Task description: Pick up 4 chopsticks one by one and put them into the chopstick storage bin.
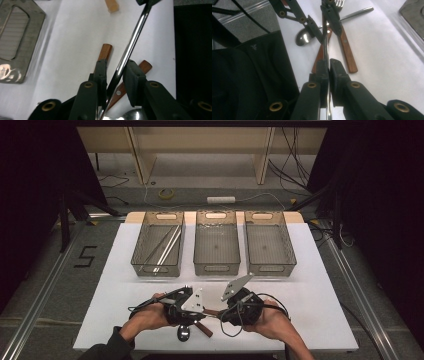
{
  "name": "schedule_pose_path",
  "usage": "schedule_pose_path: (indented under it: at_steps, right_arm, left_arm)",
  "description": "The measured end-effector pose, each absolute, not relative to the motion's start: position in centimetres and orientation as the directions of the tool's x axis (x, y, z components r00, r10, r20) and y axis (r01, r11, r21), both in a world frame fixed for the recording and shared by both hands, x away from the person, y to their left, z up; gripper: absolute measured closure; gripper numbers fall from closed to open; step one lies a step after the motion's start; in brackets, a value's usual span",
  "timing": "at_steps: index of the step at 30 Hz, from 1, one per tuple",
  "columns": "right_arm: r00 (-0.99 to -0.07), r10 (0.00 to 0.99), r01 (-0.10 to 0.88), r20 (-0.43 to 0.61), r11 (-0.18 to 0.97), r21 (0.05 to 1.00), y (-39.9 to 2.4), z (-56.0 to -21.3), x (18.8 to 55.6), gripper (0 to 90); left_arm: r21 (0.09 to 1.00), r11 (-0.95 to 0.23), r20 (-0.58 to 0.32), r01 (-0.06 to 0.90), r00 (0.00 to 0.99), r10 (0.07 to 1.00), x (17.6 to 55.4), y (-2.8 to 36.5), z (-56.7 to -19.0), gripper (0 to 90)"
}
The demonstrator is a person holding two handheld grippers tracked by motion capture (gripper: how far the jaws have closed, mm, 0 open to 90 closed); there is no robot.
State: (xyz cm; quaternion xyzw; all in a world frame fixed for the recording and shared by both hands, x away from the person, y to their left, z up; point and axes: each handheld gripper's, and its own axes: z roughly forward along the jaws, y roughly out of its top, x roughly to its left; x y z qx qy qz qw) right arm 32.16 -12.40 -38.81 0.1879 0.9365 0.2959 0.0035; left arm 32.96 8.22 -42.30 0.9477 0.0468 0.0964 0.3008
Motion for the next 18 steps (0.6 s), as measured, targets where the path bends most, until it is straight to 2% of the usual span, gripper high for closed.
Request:
schedule_pose_path:
  at_steps: [6, 9, 13, 18]
  right_arm:
    - [-0.946, 0.316, 0.308, 0.078, 0.792, 0.527, -12.3, -39.2, 32.1, 84.2]
    - [-0.938, 0.344, 0.315, 0.041, 0.797, 0.515, -12.2, -39.3, 32.3, 81.7]
    - [-0.927, 0.375, 0.325, 0.025, 0.765, 0.557, -12.5, -38.7, 32.4, 63.9]
    - [-0.894, 0.445, 0.365, 0.049, 0.662, 0.654, -13.1, -37.9, 32.8, 49.8]
  left_arm:
    - [0.519, -0.854, 0.136, -0.015, 0.988, 0.066, 32.3, 7.7, -42.6, 80.6]
    - [0.508, -0.861, 0.114, 0.013, 0.990, 0.082, 32.3, 7.3, -42.6, 83.6]
    - [0.510, -0.856, 0.098, 0.078, 0.984, 0.148, 32.7, 7.6, -42.6, 83.7]
    - [0.519, -0.842, 0.079, 0.146, 0.973, 0.217, 33.1, 8.1, -42.4, 83.7]
